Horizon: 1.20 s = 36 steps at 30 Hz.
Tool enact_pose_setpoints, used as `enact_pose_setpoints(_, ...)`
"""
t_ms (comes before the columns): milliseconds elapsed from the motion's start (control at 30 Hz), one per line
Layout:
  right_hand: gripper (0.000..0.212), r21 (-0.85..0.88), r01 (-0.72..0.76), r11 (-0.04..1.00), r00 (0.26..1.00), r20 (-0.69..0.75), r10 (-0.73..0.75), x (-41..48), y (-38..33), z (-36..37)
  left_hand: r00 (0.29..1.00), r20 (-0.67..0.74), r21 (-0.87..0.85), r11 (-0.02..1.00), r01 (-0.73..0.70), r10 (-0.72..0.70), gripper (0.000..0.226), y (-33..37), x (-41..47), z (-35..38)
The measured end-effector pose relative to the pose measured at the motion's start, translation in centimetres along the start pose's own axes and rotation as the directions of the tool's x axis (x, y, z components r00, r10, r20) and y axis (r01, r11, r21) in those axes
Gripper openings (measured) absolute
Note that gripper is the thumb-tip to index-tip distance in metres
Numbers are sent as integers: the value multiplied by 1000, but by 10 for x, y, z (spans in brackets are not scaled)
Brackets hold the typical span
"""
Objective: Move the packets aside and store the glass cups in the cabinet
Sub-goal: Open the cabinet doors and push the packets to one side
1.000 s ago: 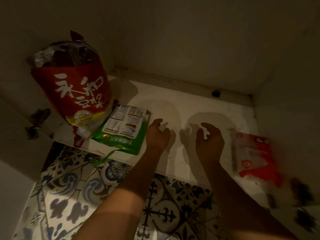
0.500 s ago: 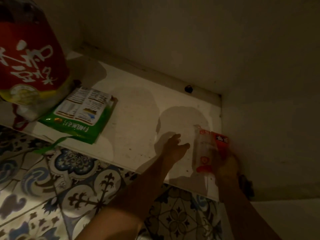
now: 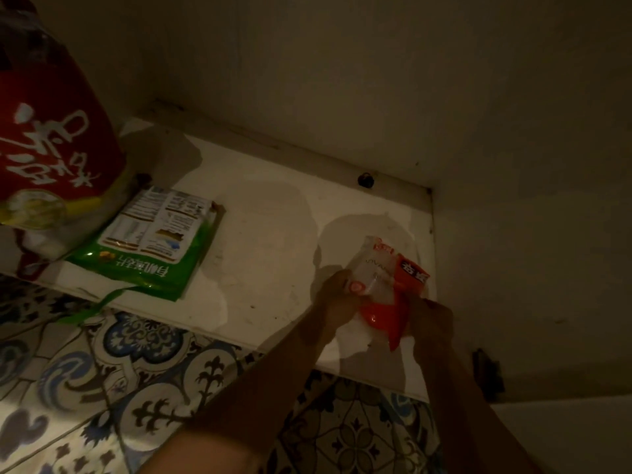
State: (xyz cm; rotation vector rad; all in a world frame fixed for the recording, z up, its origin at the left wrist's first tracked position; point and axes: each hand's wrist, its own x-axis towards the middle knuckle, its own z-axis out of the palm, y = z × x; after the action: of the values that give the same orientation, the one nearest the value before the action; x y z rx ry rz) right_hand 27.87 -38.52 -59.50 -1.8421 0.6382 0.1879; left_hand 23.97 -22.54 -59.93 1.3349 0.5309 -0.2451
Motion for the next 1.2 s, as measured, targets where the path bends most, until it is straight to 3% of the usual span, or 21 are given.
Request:
enact_pose_setpoints(67, 32, 53, 44, 998, 999, 0, -44, -8, -7, 8, 999, 8, -72, 996, -49, 49, 40, 8, 5, -15)
enact_pose_setpoints(133, 28, 113, 77, 991, 996, 38, -82, -15, -18, 20, 993, 5, -93, 989, -114, 115, 30, 18, 3, -32)
enact_pose_setpoints(167, 32, 134, 94, 986, 993, 58, -102, -20, -25, 26, 990, -34, -81, 987, -142, 139, 33, 22, 1, -40)
enact_pose_setpoints(233, 44, 169, 97, 981, 980, 156, -124, -30, -38, 40, 978, -112, -44, 982, -184, 178, 70, 35, -11, -59)
enact_pose_setpoints(267, 51, 171, 92, 981, 965, 229, -130, -36, -43, 48, 973, -120, -41, 978, -204, 198, 75, 41, -17, -69)
enact_pose_setpoints(367, 62, 147, 93, 985, 855, 495, -154, -59, -64, 68, 944, -191, 0, 962, -275, 270, 71, 60, -30, -98)
enact_pose_setpoints(467, 68, 151, 149, 977, 768, 604, -211, -76, -76, 93, 917, -256, -25, 947, -321, 305, 70, 73, -41, -130)
enact_pose_setpoints(567, 80, 150, 254, 956, 724, 625, -290, -92, -84, 122, 898, -310, -95, 930, -356, 312, 68, 79, -52, -156)
enact_pose_setpoints(733, 77, 208, 270, 940, 713, 613, -340, -124, -96, 165, 847, -411, 2, 929, -369, 338, 58, 82, -67, -199)
enact_pose_setpoints(867, 43, 235, 308, 922, 719, 577, -387, -143, -88, 198, 802, -491, 42, 929, -367, 339, 58, 71, -77, -232)
enact_pose_setpoints(900, 45, 204, 300, 932, 727, 584, -362, -149, -84, 207, 795, -498, 62, 929, -365, 346, 55, 66, -78, -240)
enact_pose_setpoints(1000, 86, 114, 357, 927, 732, 583, -354, -160, -67, 243, 743, -529, 191, 911, -365, 409, 17, 60, -89, -259)
enact_pose_setpoints(1067, 100, 82, 359, 930, 744, 576, -338, -156, -52, 273, 687, -544, 286, 876, -389, 482, 19, 51, -90, -276)
enact_pose_setpoints(1200, 82, 113, 314, 943, 740, 592, -318, -187, -43, 303, 651, -569, 343, 865, -367, 502, 37, 35, -91, -308)
